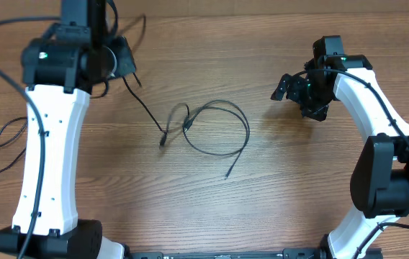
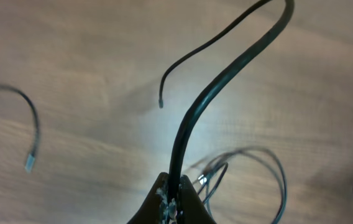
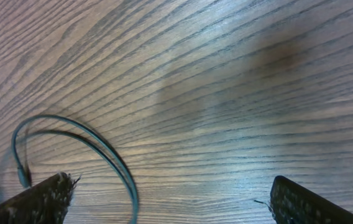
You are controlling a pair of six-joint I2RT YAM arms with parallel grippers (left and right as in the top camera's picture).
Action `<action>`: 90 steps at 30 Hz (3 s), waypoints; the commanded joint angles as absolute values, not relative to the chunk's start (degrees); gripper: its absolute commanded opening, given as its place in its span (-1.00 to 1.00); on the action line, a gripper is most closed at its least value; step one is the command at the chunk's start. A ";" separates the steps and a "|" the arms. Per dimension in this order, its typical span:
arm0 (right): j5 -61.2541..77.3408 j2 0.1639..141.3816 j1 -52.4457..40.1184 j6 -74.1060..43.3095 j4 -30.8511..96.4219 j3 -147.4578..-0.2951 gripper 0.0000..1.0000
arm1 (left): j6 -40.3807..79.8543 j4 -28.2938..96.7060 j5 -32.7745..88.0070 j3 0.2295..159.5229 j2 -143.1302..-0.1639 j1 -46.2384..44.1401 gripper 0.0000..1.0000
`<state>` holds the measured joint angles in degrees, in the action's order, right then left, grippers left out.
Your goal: Untangle cables
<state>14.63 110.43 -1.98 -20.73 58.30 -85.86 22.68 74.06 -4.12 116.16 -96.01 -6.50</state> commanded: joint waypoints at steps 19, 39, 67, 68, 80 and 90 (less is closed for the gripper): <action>14.68 110.06 -1.85 -20.51 58.17 -85.69 1.00 | 15.42 77.01 -8.01 125.73 -94.91 -6.44 -0.92; 41.87 110.17 -4.16 -15.77 55.53 -85.67 0.07 | 15.42 76.42 -7.88 125.73 -95.26 -6.44 -0.92; 37.98 120.75 -38.24 -12.16 29.32 -85.52 0.21 | 15.40 76.53 -7.88 125.73 -95.35 -6.39 -0.92; 37.93 121.12 -38.61 -12.14 28.80 -85.52 0.11 | 15.40 76.53 -7.88 125.73 -95.35 -6.39 -0.92; 36.32 119.92 -32.82 -12.16 33.71 -85.62 -0.93 | 14.74 77.69 -12.99 125.73 -95.35 -6.37 -0.92; 35.90 119.90 -19.03 -11.90 44.34 -85.60 -0.93 | 14.76 78.04 -14.98 125.73 -95.37 -6.33 -0.92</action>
